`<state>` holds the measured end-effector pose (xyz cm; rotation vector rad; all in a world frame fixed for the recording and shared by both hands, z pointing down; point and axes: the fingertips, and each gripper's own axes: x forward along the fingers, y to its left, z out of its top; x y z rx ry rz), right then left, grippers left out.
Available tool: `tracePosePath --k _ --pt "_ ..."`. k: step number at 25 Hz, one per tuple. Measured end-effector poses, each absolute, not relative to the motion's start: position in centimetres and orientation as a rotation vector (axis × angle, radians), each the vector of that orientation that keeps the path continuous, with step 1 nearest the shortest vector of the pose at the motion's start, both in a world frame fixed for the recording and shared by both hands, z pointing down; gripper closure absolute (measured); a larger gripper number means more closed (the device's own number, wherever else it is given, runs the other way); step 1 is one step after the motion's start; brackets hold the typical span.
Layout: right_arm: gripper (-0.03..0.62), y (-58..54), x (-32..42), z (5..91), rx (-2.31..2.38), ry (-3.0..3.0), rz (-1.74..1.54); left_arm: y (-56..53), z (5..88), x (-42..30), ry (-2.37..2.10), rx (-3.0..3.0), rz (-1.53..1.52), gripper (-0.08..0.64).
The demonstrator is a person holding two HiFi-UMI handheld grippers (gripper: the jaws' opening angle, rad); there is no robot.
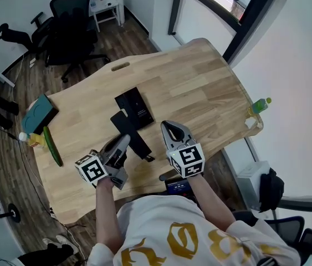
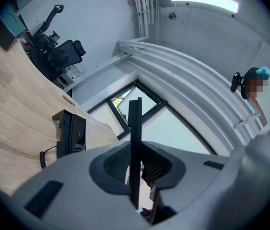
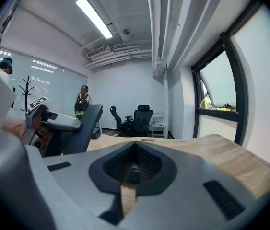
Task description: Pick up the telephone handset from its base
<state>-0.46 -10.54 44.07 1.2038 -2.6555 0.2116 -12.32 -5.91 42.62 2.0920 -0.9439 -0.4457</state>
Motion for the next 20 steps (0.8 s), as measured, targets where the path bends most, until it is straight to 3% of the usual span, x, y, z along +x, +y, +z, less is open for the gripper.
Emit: tracePosePath --k 20 --pt "0.588 -11.4 -0.3 45.1 1.225 -2.616 0.226 -6.7 44.1 -12.3 -0.907 2.065 -0.413 0.488"
